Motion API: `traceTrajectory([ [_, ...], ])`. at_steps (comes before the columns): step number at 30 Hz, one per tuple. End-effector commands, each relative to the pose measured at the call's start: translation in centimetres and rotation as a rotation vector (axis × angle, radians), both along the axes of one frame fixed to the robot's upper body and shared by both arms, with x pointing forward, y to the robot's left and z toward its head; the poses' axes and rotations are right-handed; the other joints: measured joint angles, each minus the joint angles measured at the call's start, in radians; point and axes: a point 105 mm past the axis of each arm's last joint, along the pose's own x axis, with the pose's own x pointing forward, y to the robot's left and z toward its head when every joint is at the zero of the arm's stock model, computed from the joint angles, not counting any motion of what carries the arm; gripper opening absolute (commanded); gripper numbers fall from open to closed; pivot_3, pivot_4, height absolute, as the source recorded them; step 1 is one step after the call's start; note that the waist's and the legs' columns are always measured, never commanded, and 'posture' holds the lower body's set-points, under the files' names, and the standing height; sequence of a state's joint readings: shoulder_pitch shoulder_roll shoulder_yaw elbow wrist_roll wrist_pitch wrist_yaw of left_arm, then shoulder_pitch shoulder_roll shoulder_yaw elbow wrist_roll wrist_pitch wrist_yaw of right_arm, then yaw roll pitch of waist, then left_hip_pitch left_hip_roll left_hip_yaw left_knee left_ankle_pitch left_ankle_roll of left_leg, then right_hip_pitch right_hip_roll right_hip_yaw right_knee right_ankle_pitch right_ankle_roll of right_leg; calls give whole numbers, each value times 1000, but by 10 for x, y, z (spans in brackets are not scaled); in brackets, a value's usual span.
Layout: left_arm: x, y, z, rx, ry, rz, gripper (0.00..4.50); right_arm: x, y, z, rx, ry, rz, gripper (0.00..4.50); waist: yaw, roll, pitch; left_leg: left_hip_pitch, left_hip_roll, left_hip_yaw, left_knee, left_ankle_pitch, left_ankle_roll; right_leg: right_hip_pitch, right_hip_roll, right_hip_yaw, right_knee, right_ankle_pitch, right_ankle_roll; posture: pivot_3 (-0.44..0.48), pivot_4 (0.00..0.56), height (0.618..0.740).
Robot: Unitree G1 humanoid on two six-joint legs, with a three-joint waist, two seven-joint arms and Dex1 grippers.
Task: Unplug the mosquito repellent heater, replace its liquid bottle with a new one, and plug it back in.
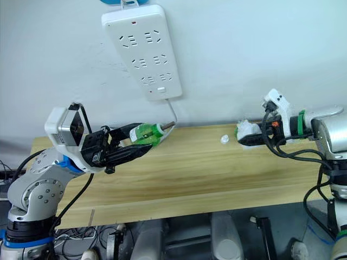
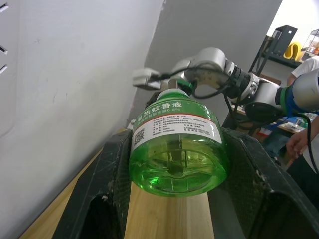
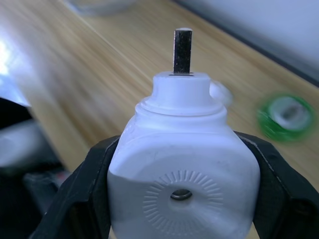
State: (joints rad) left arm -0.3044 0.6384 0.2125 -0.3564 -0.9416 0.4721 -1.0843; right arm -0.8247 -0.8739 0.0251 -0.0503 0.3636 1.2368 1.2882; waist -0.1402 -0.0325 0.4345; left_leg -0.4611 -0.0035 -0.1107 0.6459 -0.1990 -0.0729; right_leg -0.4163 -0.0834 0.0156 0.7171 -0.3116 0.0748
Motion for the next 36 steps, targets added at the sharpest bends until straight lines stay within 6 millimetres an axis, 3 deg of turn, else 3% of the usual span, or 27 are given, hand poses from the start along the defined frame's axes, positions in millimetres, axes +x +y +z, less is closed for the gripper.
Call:
traceTrajectory([
  [1,-6,3,8,-22,-50,-18,2248,-14,16,28,101,-28,70,2991,0,0,0,0,0,0,0,0,0,0,0,0,0,0,0,-257,361,730],
  [6,-6,3,9,-24,-57,-24,2248,-27,37,48,196,-8,157,2991,-1,0,0,0,0,0,0,0,0,0,0,0,0,0,0,-254,360,730],
  [15,-4,1,9,-18,-78,-39,2248,-35,58,72,333,46,224,2991,-1,0,-1,-1,0,0,0,0,0,0,0,-1,0,0,0,-252,353,730],
  [36,-3,-3,6,16,-70,-83,2248,-54,96,89,316,13,385,2991,-5,0,-2,-5,0,0,1,1,-1,-5,0,-1,2,0,0,-254,354,730],
])
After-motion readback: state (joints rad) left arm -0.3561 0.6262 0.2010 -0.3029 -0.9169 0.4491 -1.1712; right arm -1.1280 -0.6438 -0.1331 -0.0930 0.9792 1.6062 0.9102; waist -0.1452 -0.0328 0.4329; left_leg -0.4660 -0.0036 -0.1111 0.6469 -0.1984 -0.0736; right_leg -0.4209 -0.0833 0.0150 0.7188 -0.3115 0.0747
